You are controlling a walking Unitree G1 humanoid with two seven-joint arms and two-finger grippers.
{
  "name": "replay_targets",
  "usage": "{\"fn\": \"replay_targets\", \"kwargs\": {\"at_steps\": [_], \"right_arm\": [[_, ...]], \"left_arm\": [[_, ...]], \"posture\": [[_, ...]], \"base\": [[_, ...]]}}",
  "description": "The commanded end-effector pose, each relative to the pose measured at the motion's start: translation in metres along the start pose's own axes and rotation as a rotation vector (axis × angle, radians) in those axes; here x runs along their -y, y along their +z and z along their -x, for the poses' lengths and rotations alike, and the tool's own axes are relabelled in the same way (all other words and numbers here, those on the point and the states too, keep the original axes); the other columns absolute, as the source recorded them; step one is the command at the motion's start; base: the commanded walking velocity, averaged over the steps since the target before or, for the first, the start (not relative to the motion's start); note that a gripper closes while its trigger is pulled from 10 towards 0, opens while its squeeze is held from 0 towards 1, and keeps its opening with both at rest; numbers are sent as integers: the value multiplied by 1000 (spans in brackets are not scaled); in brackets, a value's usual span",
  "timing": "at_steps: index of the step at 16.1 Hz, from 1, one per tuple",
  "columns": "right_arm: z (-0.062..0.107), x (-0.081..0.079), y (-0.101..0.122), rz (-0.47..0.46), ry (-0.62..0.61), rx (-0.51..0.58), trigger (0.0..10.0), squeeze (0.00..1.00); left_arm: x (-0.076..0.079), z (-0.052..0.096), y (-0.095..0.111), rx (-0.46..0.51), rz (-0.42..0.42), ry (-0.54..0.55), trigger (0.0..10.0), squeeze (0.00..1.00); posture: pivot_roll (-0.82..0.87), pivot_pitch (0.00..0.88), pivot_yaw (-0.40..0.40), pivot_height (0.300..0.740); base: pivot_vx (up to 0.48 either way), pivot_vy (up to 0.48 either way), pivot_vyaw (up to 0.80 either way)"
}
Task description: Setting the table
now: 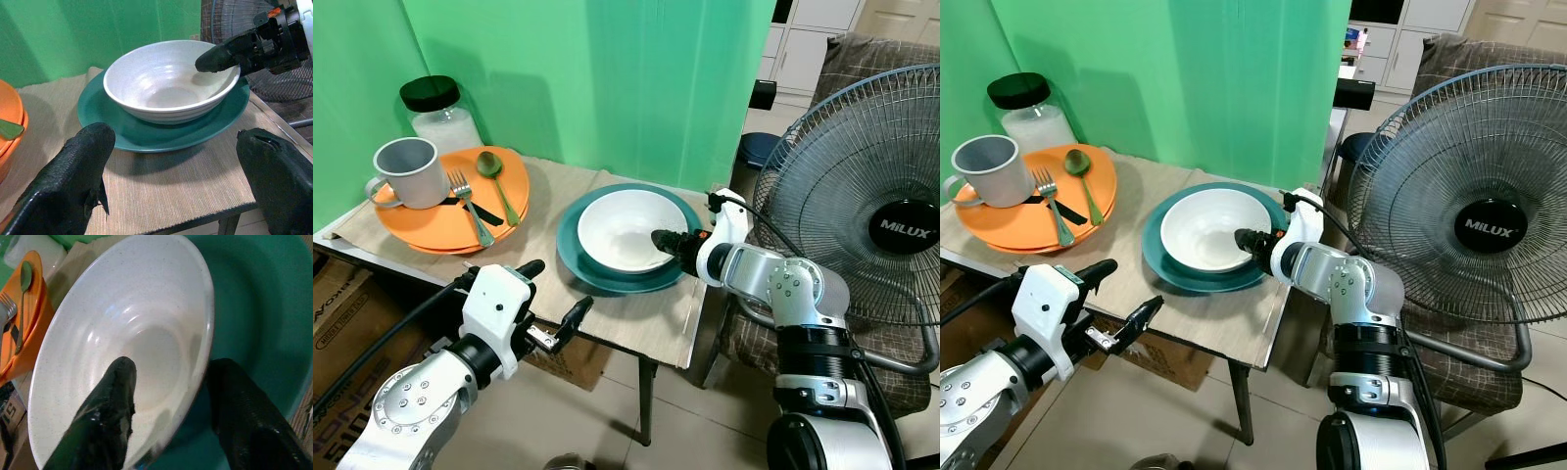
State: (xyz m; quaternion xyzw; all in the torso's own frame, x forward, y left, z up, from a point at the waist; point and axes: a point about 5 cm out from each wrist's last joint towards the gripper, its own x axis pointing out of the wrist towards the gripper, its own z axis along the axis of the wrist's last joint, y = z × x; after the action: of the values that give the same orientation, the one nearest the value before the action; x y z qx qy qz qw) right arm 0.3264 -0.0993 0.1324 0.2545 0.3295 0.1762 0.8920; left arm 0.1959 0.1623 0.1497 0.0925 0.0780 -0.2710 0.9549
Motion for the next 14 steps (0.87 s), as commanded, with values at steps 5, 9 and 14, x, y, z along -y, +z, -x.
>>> {"fn": "replay_targets", "kwargs": {"at_steps": [5,9,14], "right_arm": [[-1,-5,6,14,19,35,0,0],[-1,-8,5,58,44,79,0,0],[-1,-8,6,15,58,92,0,0]], "left_arm": [[1,0,4,10,-19,-12,10000,0],[2,-1,4,5,-34,-15,10000,0],[-1,-1,5,10,-31,7,10000,0]], "posture": [[102,0,25,740],[103,0,26,740],[105,0,31,740]], "base": [[0,0,0],[0,0,0],[0,0,0]]}}
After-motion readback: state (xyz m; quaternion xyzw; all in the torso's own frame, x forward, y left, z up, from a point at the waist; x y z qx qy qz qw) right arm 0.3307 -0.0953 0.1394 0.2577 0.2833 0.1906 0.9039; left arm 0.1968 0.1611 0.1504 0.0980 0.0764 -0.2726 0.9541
